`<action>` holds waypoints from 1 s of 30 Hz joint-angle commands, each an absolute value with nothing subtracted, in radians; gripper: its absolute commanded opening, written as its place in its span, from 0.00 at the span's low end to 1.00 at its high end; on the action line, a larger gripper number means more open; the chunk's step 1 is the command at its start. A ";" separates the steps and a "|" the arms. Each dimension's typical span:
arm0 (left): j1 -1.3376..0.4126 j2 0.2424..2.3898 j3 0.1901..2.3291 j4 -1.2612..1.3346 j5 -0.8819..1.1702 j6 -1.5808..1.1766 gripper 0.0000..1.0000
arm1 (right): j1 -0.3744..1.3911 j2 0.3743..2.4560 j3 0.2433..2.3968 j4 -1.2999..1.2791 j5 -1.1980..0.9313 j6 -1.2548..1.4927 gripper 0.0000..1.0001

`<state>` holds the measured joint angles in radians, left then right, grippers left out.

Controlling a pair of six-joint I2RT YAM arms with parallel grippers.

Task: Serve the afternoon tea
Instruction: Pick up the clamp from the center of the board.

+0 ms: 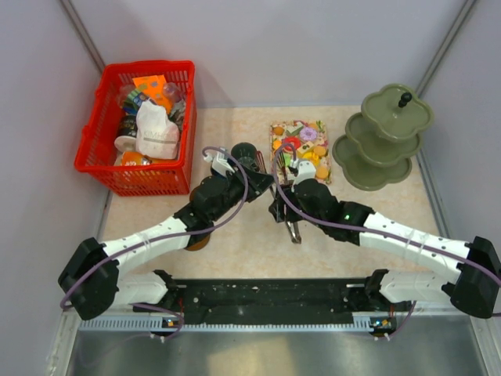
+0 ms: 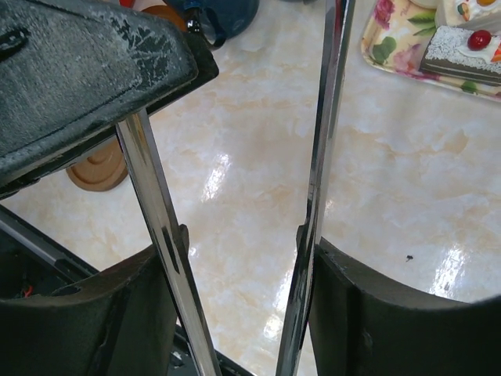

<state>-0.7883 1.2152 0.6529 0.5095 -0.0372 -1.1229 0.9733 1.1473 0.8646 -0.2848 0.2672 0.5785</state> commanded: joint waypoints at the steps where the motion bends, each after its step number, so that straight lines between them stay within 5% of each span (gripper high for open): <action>1: -0.792 1.224 0.715 0.499 -0.009 -1.108 0.01 | 0.991 1.160 0.916 -0.270 0.265 0.546 0.57; 11: -0.792 1.223 0.730 0.431 -0.023 -1.115 0.08 | 0.999 1.161 0.914 -0.276 0.268 0.532 0.44; 15: -0.792 1.204 0.733 0.382 -0.043 -1.117 0.19 | 0.997 1.158 0.910 -0.276 0.284 0.540 0.44; 22: -0.793 1.190 0.741 0.330 -0.054 -1.112 0.54 | 0.999 1.152 0.905 -0.278 0.298 0.545 0.44; 30: -0.792 1.216 0.756 0.324 -0.023 -1.120 0.65 | 0.999 1.140 0.900 -0.276 0.299 0.543 0.40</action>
